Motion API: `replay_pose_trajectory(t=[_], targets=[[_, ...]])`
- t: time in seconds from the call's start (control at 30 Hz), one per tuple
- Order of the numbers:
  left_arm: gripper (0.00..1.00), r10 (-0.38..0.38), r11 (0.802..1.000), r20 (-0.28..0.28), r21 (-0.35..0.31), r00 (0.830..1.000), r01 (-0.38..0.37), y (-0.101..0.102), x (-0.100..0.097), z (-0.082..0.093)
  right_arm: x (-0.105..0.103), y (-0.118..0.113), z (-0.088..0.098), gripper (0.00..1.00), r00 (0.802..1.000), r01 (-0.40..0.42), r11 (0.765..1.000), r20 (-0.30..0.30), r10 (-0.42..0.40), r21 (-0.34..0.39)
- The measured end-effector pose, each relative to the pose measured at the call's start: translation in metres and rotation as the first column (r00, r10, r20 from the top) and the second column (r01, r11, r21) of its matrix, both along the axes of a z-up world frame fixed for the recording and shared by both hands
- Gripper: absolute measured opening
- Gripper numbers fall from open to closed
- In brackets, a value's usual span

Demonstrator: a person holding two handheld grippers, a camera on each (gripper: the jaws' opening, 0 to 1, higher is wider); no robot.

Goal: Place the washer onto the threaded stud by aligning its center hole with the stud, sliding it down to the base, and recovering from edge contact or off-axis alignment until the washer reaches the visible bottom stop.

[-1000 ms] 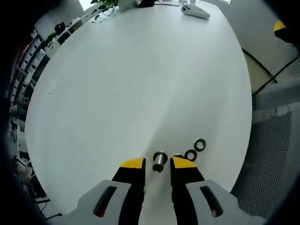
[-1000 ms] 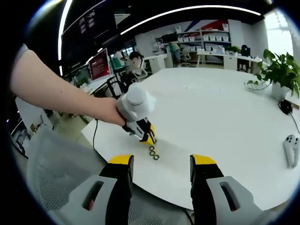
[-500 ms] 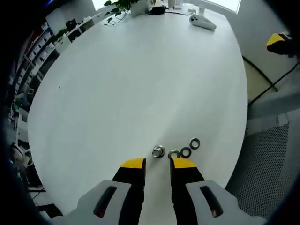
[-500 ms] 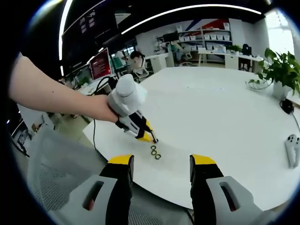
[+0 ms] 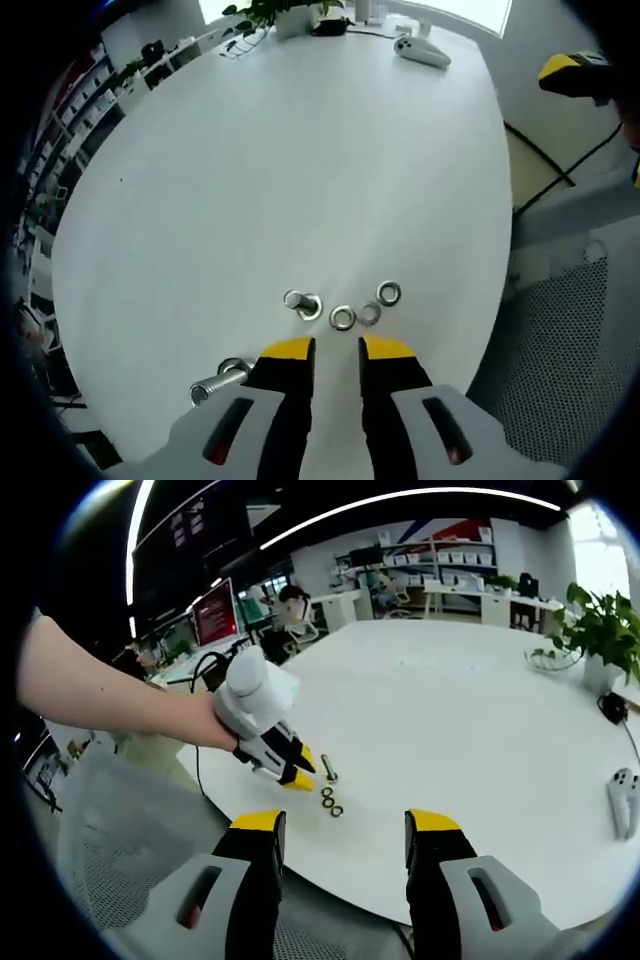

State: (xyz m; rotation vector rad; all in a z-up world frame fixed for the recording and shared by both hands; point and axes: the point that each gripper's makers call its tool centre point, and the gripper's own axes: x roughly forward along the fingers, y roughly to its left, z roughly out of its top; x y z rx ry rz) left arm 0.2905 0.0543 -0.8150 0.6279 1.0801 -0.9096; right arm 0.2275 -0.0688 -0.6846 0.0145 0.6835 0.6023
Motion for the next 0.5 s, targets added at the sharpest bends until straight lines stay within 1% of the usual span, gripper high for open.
replay_pose_trajectory(t=[0.13, 0.23, 0.37, 0.5], targets=[[0.14, -0.038, 0.999, -0.011, -0.03, 0.999, 0.038, -0.012, -0.006, -0.004, 0.0, -0.002, 0.0, 0.5, 1.0, 0.012, 1.0, -0.003, -0.012, 0.003], [0.14, -0.059, 0.998, -0.025, -0.036, 0.998, 0.058, -0.019, -0.01, -0.008, 0.0, -0.003, 0.0, 0.5, 1.0, 0.016, 1.0, -0.003, -0.016, 0.002], [0.14, -0.056, 0.998, -0.041, -0.03, 0.998, 0.054, -0.019, -0.007, -0.015, 0.001, -0.004, -0.001, 0.5, 1.0, 0.021, 1.0, -0.004, -0.021, -0.003], [0.14, -0.071, 0.997, -0.058, -0.02, 0.996, 0.07, -0.018, -0.008, -0.019, 0.001, -0.004, -0.001, 0.5, 1.0, 0.026, 1.0, -0.005, -0.026, -0.003]])
